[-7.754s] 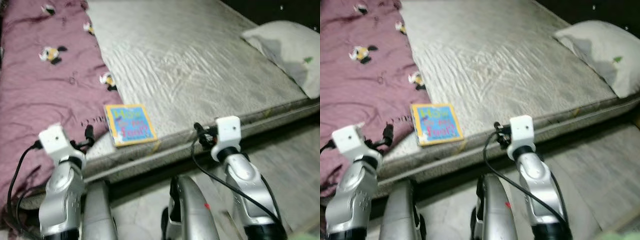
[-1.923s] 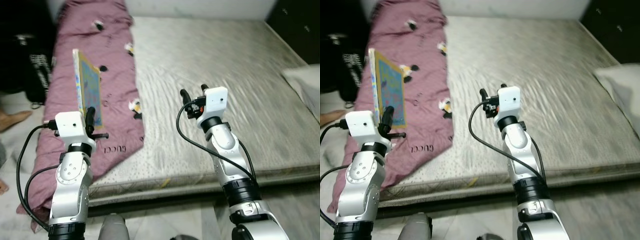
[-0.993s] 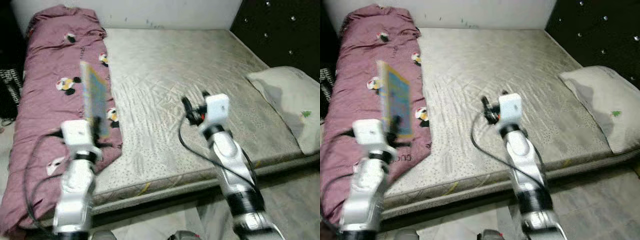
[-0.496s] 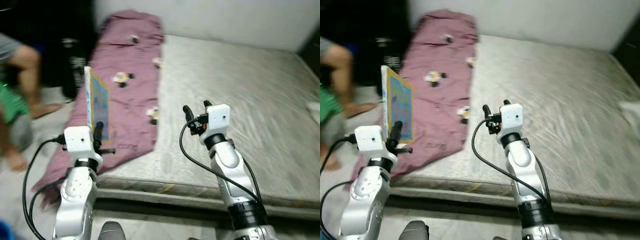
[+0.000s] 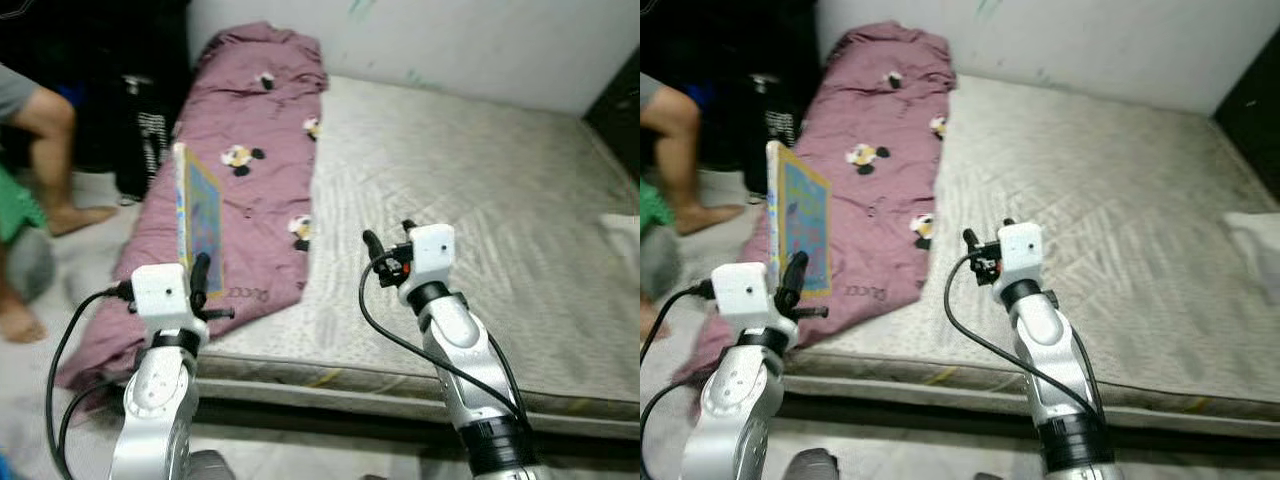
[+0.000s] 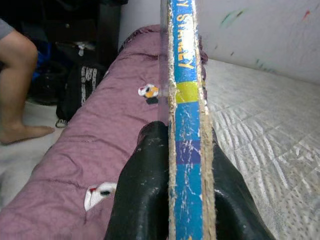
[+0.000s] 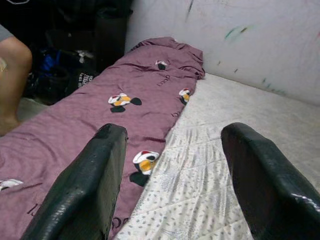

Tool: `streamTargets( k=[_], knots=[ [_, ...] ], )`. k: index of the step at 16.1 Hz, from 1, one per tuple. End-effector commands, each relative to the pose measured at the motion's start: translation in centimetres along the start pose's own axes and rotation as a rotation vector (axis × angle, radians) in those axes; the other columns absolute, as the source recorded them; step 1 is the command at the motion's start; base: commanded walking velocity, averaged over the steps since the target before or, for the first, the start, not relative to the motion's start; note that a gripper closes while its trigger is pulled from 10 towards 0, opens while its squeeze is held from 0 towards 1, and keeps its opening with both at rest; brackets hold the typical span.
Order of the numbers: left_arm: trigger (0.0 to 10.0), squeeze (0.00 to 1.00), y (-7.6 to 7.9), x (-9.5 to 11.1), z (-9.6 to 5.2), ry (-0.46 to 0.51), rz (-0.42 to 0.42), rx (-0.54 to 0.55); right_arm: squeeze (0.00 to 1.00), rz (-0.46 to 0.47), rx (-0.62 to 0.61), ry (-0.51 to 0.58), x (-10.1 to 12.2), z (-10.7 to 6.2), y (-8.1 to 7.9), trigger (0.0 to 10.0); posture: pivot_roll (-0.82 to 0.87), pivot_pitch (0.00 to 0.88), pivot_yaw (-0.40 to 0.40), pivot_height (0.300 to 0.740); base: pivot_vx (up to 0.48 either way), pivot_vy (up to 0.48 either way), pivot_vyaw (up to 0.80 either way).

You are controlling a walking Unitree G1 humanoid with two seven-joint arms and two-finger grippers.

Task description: Clean up the room

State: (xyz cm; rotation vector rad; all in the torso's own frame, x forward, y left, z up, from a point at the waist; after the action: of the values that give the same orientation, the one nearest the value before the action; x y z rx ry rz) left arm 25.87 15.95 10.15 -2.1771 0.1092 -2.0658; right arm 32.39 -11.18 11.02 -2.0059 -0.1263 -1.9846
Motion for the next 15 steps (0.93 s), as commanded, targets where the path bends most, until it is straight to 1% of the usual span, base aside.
streamTargets(
  k=[1,2,3,5,7,8,9,10,11,13,15],
  knots=[
    [10.0,0.00,0.4,1.3,-0.1,0.056,0.008,-0.009,0.00,-0.005,0.021,0.006,0.5,0.5,-0.3,10.0,0.04,0.000,-0.173,0.740,0.000,0.000,0.00],
    [10.0,0.00,0.7,1.3,-0.1,0.062,0.025,-0.025,0.00,-0.003,0.022,0.011,0.7,0.8,-0.4,10.0,0.04,0.000,-0.168,0.740,0.000,0.000,0.00],
    [10.0,0.00,1.0,1.5,-0.1,0.070,0.039,-0.049,0.00,0.000,0.009,0.024,1.0,0.9,-0.3,10.0,0.03,0.000,-0.141,0.740,0.000,0.000,0.00],
    [10.0,0.00,1.7,1.6,0.4,0.073,0.044,-0.101,0.00,0.006,-0.032,0.043,1.2,0.6,0.2,10.0,0.00,0.000,-0.096,0.740,0.000,0.000,0.00],
    [10.0,0.00,2.6,1.8,1.0,0.082,0.059,-0.172,0.00,0.011,-0.092,0.060,1.3,-0.2,1.2,10.0,-0.05,0.000,-0.041,0.740,0.000,0.000,0.00],
    [10.0,0.00,2.8,1.9,1.2,0.085,0.062,-0.188,0.00,0.011,-0.106,0.064,1.3,-0.4,1.4,10.0,-0.05,0.000,-0.032,0.740,0.000,0.000,0.00],
    [10.0,0.00,3.4,2.0,1.7,0.091,0.070,-0.230,0.00,0.010,-0.144,0.075,1.2,-1.0,1.9,10.0,-0.09,0.000,0.013,0.740,0.000,0.000,0.00],
    [10.0,0.00,3.5,2.0,1.8,0.092,0.071,-0.238,0.00,0.010,-0.151,0.077,1.2,-1.1,1.9,10.0,-0.09,0.000,0.013,0.740,0.000,0.000,0.00],
    [10.0,0.00,3.8,2.1,2.0,0.093,0.071,-0.261,0.00,0.015,-0.176,0.081,1.2,-1.5,2.3,10.0,-0.11,0.000,0.041,0.740,0.000,0.000,0.00],
    [10.0,0.00,4.0,2.1,2.1,0.093,0.068,-0.276,0.00,0.022,-0.197,0.085,1.1,-1.8,2.4,10.0,-0.11,0.000,0.046,0.740,0.000,0.000,0.00],
    [10.0,0.00,4.1,2.1,2.0,0.100,0.070,-0.281,0.00,0.001,-0.172,0.077,1.0,-1.8,2.1,10.0,-0.10,0.000,0.033,0.740,0.000,0.000,0.64]
  ],
)
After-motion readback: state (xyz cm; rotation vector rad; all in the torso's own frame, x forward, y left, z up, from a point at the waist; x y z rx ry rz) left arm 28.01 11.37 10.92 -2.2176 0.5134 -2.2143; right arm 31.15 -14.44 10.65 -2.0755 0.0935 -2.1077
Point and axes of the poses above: a point about 5 cm out from each wrist's last joint towards the gripper, its own z axis pointing out of the wrist towards the gripper, its own x axis along the axis of the wrist's last joint, y = z × x, the point moved 3 cm from there along z, pointing out of the wrist towards the gripper, and after that the axes turned 12 degrees about z, right-handed, at the moved point
